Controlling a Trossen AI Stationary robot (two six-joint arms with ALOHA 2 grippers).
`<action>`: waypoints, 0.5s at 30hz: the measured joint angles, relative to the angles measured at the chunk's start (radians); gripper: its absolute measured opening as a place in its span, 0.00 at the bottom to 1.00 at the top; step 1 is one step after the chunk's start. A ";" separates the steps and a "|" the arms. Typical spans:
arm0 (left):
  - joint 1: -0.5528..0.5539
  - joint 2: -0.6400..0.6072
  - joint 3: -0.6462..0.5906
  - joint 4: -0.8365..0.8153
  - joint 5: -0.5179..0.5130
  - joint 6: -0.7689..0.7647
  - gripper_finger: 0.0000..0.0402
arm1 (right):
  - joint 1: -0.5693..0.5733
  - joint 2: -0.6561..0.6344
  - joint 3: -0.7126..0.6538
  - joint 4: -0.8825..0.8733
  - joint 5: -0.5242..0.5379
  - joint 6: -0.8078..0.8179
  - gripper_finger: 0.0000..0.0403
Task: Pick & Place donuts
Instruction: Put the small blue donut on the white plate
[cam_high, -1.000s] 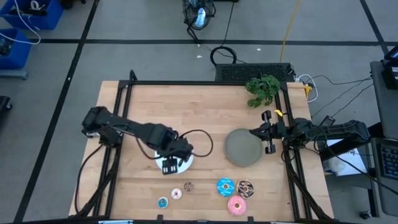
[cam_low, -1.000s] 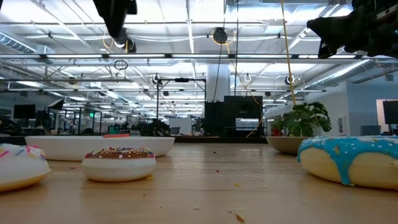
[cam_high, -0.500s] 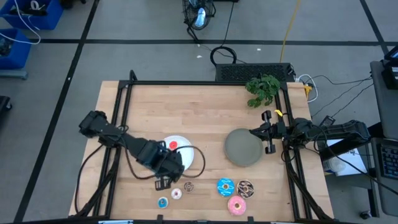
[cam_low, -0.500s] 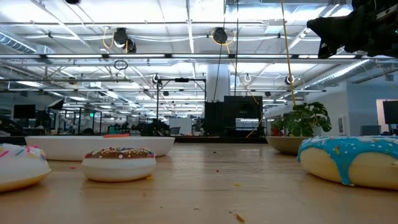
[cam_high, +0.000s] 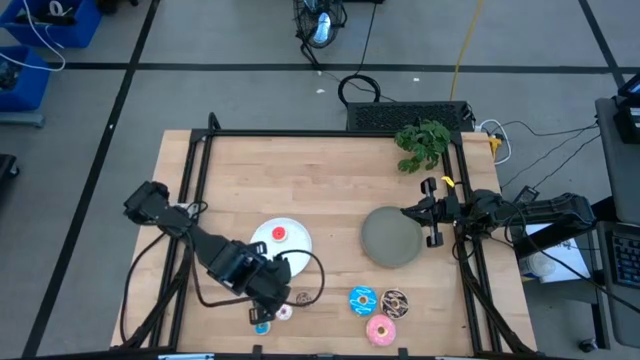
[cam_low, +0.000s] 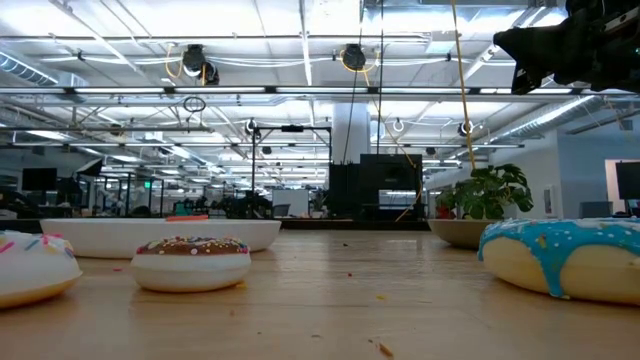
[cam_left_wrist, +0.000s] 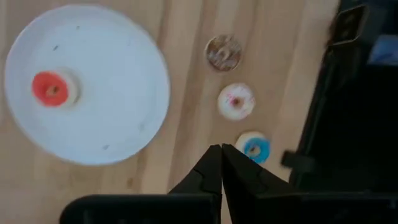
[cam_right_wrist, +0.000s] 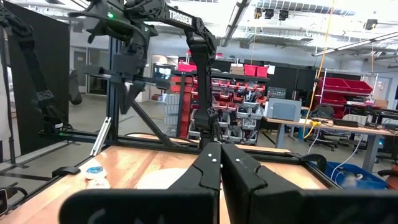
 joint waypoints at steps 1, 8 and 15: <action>-0.004 0.002 0.000 0.007 0.007 0.002 0.01 | 0.000 0.000 0.000 0.000 0.000 0.000 0.00; -0.041 0.018 -0.001 0.009 0.011 0.013 0.02 | 0.000 0.000 0.000 0.000 0.002 0.000 0.00; -0.062 0.028 -0.001 0.018 0.025 0.018 0.03 | 0.000 0.000 0.000 -0.001 0.003 0.000 0.00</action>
